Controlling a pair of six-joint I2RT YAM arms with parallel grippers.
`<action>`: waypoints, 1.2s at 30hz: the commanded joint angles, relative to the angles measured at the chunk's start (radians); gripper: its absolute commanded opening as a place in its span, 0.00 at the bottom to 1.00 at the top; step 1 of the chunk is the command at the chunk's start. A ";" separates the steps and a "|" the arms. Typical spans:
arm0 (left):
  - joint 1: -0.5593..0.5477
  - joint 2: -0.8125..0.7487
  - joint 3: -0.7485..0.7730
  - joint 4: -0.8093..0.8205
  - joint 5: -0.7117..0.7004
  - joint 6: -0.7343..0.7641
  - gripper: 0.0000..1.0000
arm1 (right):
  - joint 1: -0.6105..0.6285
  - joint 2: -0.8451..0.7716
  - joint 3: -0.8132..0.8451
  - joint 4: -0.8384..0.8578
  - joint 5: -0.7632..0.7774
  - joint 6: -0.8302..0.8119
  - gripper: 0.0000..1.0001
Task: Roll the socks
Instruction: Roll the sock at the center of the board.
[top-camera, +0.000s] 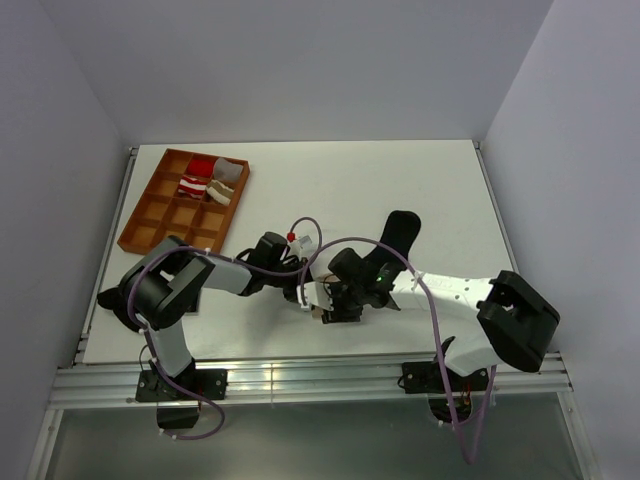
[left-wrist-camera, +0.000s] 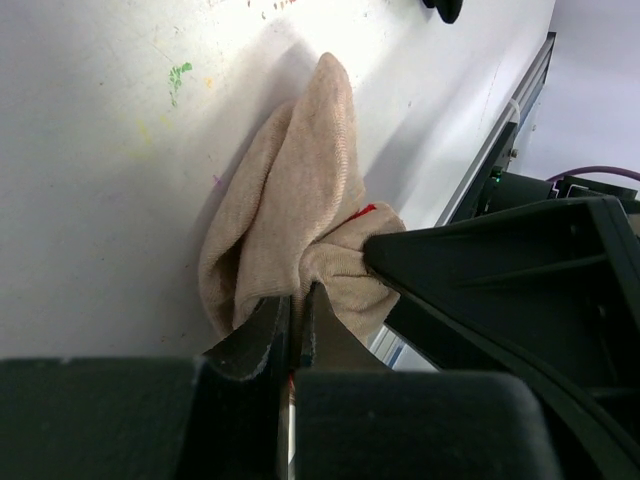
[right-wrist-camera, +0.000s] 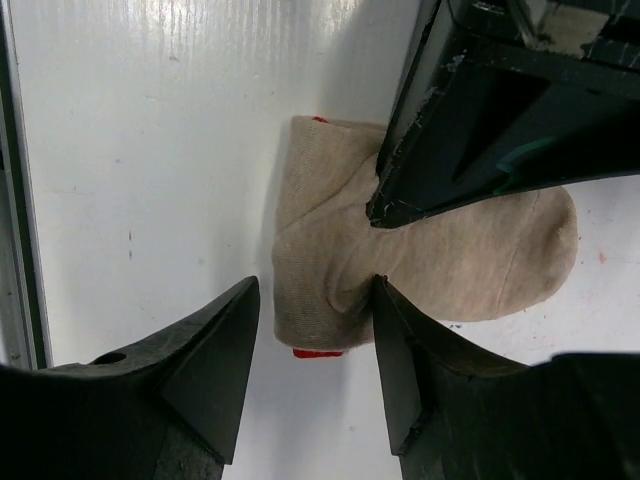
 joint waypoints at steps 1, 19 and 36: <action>0.001 0.049 -0.015 -0.144 -0.053 0.071 0.00 | 0.023 -0.013 -0.008 0.029 0.024 0.024 0.56; 0.001 -0.038 -0.030 -0.098 -0.045 0.053 0.08 | 0.032 0.159 0.093 -0.058 0.037 0.066 0.18; 0.033 -0.244 -0.079 0.025 -0.220 0.022 0.24 | -0.120 0.264 0.240 -0.311 -0.155 0.040 0.15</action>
